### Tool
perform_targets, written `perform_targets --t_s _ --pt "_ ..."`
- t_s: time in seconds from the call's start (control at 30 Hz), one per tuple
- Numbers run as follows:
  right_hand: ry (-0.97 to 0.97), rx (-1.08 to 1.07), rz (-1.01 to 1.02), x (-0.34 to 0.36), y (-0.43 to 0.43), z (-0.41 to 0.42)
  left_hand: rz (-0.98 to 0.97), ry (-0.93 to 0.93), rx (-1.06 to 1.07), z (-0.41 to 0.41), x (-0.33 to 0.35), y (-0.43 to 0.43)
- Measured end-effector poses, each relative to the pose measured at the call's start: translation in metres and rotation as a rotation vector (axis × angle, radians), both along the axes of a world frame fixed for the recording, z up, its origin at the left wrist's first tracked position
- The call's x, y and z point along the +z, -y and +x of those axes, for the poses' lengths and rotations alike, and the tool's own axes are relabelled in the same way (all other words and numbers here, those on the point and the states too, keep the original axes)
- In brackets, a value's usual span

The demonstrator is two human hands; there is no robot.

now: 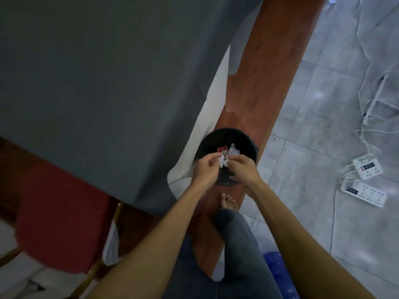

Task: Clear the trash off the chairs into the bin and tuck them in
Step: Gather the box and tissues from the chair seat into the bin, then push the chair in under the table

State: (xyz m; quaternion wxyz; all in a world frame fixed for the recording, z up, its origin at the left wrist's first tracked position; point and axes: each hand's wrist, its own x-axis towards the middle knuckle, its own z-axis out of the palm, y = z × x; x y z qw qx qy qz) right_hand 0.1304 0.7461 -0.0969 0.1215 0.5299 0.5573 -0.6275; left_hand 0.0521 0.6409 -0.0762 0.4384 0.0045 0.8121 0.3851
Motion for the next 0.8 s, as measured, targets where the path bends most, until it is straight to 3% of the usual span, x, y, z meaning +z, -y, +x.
perform_targets --t_s 0.13,0.27,0.47,0.8 --pt "-0.117 -0.061 0.017 0.098 0.005 0.003 0.131 -0.076 0.022 -0.006 0.093 0.018" --pt "-0.226 0.06 0.052 0.187 0.033 -0.014 0.233 -0.159 0.067 -0.022 0.179 0.048" --pt "-0.439 0.307 0.135 0.29 0.102 -0.071 0.348 -0.33 0.281 -0.046 0.28 0.138" --pt "-0.524 0.948 0.189 0.372 0.324 -0.118 0.252 -0.546 0.64 -0.017 0.363 0.397"
